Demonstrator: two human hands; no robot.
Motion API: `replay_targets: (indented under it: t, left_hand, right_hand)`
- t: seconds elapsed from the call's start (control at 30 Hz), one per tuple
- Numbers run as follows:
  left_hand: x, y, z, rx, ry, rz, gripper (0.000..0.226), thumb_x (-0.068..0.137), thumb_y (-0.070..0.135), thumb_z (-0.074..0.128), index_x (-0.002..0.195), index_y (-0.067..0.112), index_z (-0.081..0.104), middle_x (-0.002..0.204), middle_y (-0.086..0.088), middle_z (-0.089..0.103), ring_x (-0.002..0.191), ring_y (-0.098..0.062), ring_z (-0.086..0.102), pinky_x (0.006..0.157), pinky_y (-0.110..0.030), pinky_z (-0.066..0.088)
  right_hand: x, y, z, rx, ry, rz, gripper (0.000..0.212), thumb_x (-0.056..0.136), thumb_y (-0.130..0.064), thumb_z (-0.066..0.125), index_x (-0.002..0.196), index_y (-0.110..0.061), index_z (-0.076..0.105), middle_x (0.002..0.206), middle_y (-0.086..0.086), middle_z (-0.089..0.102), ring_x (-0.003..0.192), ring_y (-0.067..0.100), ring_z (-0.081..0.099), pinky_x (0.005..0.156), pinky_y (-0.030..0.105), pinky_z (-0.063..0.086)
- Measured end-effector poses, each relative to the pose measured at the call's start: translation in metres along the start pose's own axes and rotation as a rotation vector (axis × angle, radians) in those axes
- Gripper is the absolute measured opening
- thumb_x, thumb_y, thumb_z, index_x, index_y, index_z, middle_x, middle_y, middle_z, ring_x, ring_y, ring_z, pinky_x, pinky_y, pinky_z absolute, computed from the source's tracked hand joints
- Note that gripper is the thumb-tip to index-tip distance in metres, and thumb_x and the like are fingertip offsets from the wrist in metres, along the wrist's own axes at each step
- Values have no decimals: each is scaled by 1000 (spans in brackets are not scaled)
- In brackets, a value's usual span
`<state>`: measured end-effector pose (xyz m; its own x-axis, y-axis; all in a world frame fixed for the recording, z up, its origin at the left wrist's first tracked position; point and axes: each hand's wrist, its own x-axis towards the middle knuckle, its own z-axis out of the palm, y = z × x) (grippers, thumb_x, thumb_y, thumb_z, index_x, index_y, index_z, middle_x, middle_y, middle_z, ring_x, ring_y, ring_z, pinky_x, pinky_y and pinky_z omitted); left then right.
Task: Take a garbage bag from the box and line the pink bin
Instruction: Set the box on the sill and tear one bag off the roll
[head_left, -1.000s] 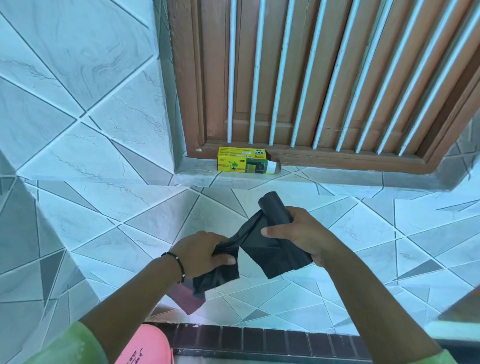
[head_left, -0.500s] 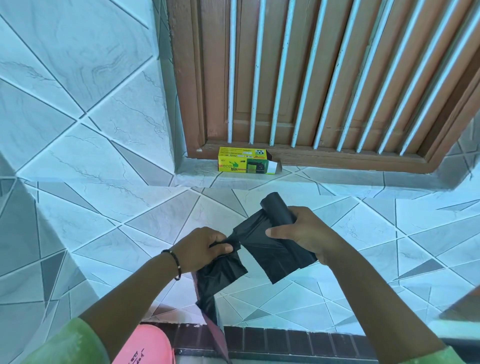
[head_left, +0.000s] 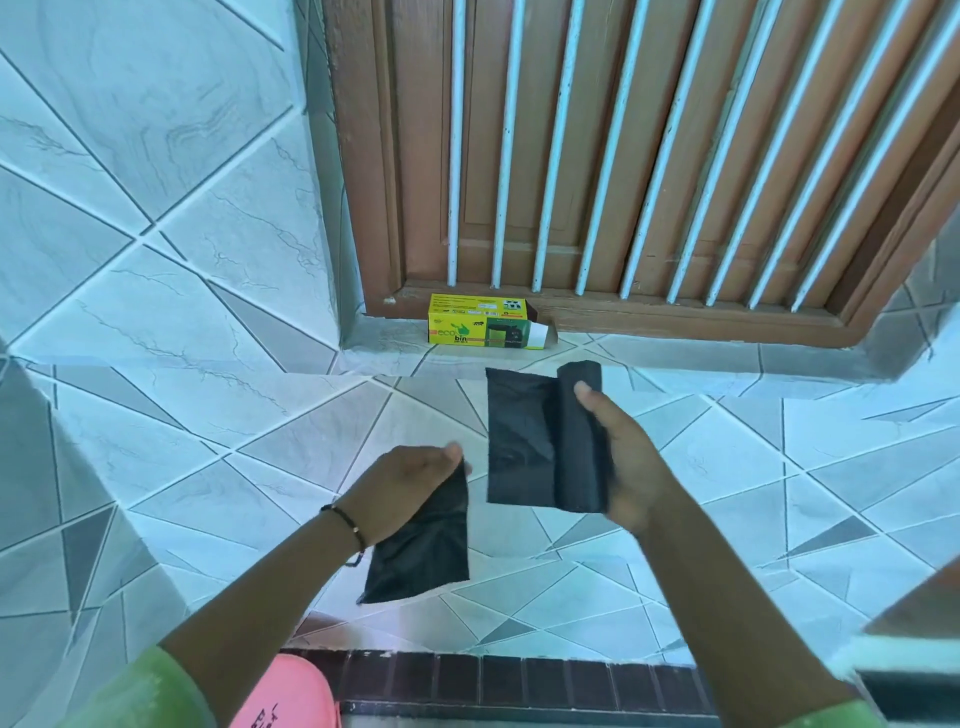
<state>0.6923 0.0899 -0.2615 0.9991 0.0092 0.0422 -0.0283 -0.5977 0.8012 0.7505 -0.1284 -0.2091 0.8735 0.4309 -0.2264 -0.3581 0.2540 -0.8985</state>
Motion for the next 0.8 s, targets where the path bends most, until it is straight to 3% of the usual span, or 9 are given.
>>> replay_targets:
  t: [0.07, 0.1, 0.17, 0.23, 0.33, 0.47, 0.57, 0.67, 0.8]
  left_hand:
    - [1, 16, 8, -133, -1, 55, 62, 74, 77, 33, 62, 20, 53, 59, 12, 53, 59, -2, 46, 63, -23, 36]
    - [2, 23, 12, -209, -7, 63, 50, 76, 68, 42, 59, 22, 51, 56, 14, 52, 56, 1, 45, 62, -19, 35]
    - [9, 27, 20, -341, 9, 59, 22, 80, 47, 59, 73, 27, 67, 72, 17, 70, 72, 1, 64, 76, -18, 49]
    - [14, 27, 22, -373, 97, 60, 8, 83, 26, 65, 89, 25, 71, 92, 6, 75, 88, -10, 70, 89, -31, 54]
    - [20, 27, 21, -323, 193, 94, 20, 81, 24, 59, 96, 27, 71, 96, 2, 75, 90, -15, 70, 88, -37, 55]
    - [24, 32, 25, -203, 136, 138, 25, 85, 31, 56, 108, 32, 66, 101, 9, 73, 92, -5, 68, 86, -28, 52]
    - [27, 36, 25, 74, 50, 162, 46, 73, 61, 58, 117, 45, 52, 108, 13, 63, 96, -8, 62, 85, -28, 50]
    - [32, 40, 29, 445, 36, 163, 69, 68, 66, 60, 130, 50, 32, 121, 6, 47, 97, -20, 61, 83, -31, 51]
    - [42, 42, 31, 470, 117, 229, 66, 74, 51, 60, 133, 45, 30, 104, 6, 68, 90, -21, 65, 75, -30, 53]
  right_hand:
    - [4, 7, 7, 176, -76, 15, 36, 87, -38, 47, 105, -13, 66, 97, 9, 73, 86, 25, 69, 74, 35, 55]
    - [7, 10, 8, 221, -93, 23, 38, 89, -36, 42, 108, -11, 64, 98, 10, 72, 84, 25, 70, 70, 33, 56]
    - [12, 16, 10, 242, -110, 48, 42, 90, -34, 38, 114, -8, 60, 101, 13, 70, 85, 26, 69, 69, 32, 57]
    - [17, 21, 11, 204, -89, 70, 42, 91, -33, 42, 120, -8, 57, 107, 14, 66, 92, 28, 65, 77, 36, 54]
    - [23, 26, 8, 62, -23, 96, 32, 90, -32, 53, 109, -8, 61, 101, 12, 64, 91, 28, 60, 78, 42, 53]
    - [29, 30, 5, -11, -1, 101, 25, 85, -27, 62, 101, -7, 62, 97, 13, 62, 84, 29, 60, 64, 38, 56]
    - [33, 31, 2, -9, 1, 81, 27, 79, -22, 67, 101, -8, 63, 97, 12, 65, 85, 30, 61, 65, 41, 58]
    - [39, 30, -1, 35, 12, 59, 46, 68, -20, 73, 110, -6, 61, 99, 13, 66, 90, 32, 61, 77, 51, 55]
    - [44, 25, -9, 29, 10, 27, 36, 72, -20, 72, 106, -12, 61, 101, 11, 65, 93, 31, 61, 84, 55, 52]
